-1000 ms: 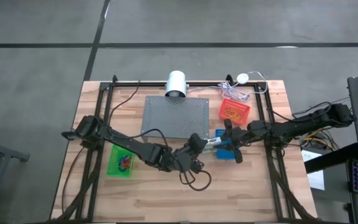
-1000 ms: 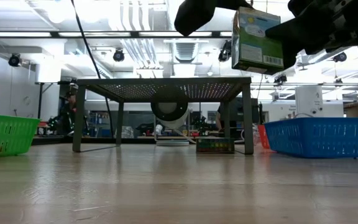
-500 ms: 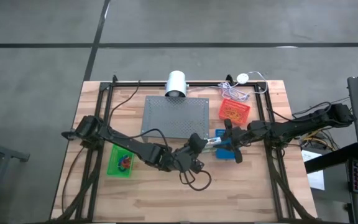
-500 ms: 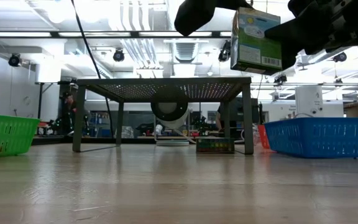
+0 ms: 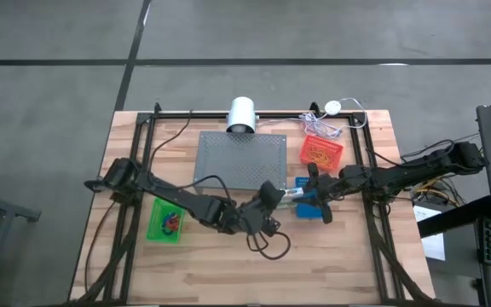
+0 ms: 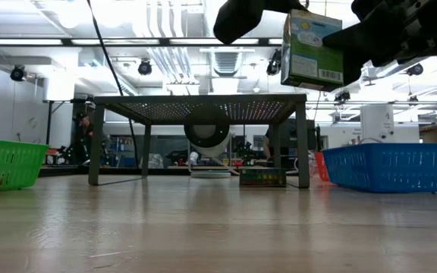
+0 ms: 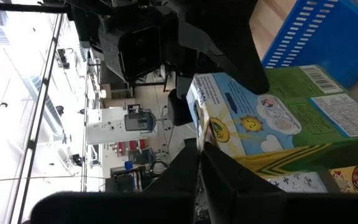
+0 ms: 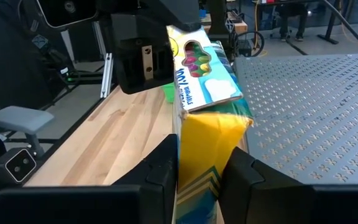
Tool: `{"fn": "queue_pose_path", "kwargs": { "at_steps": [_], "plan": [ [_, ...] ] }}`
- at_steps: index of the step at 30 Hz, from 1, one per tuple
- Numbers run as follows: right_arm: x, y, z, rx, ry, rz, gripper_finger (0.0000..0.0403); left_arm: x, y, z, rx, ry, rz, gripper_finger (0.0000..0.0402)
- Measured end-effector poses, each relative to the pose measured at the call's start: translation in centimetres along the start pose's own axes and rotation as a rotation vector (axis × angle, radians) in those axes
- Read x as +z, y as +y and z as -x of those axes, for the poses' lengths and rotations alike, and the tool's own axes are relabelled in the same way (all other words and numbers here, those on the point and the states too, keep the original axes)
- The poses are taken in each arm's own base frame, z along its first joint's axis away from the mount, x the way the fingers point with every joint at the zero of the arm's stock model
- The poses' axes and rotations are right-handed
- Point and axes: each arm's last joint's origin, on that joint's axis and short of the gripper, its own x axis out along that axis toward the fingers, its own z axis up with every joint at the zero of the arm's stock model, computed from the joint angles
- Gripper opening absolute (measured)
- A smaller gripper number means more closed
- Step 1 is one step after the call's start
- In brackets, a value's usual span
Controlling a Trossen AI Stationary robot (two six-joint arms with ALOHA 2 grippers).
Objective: Pick & Place Office Desk Supplies
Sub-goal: Put the bottom pack of yellow crayons into the blue bin
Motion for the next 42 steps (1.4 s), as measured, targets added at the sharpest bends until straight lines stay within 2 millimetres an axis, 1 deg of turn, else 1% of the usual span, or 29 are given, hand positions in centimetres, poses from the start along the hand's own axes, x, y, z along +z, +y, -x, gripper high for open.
{"fn": "queue_pose_path", "kwargs": {
  "at_steps": [5, 10, 16, 22, 31, 38, 42],
  "plan": [
    [0.0, 0.0, 0.0, 0.0, 0.0, 0.0, 0.0091, -0.15, 0.05, -0.17, 0.0, 0.004, 0.002, 0.0024],
    [-0.02, 0.0, 0.0, 0.0, 0.002, 0.0, 0.0084, -0.14, 0.05, -0.23, -0.008, -0.018, 0.003, 0.0033],
    [-0.04, 0.0, 0.0, 0.001, 0.005, 0.0, 0.0077, -0.17, 0.08, -0.33, -0.013, -0.034, 0.032, 0.007],
    [0.02, 0.01, 0.0, 0.002, -0.002, 0.0, 0.0089, -0.28, 0.09, -0.47, -0.017, -0.033, 0.051, 0.0109],
    [0.02, 0.01, 0.0, 0.002, -0.002, 0.0, 0.0074, -0.27, 0.27, -0.51, -0.006, -0.037, 0.069, 0.015],
    [0.03, 0.01, 0.0, 0.002, -0.002, 0.0, 0.0084, -0.41, 0.57, -0.7, 0.016, -0.027, 0.089, 0.0177],
    [0.05, 0.01, -0.01, 0.002, -0.002, 0.0, 0.0079, -0.48, 0.94, -0.76, 0.052, 0.003, 0.068, 0.0189]
  ]
}}
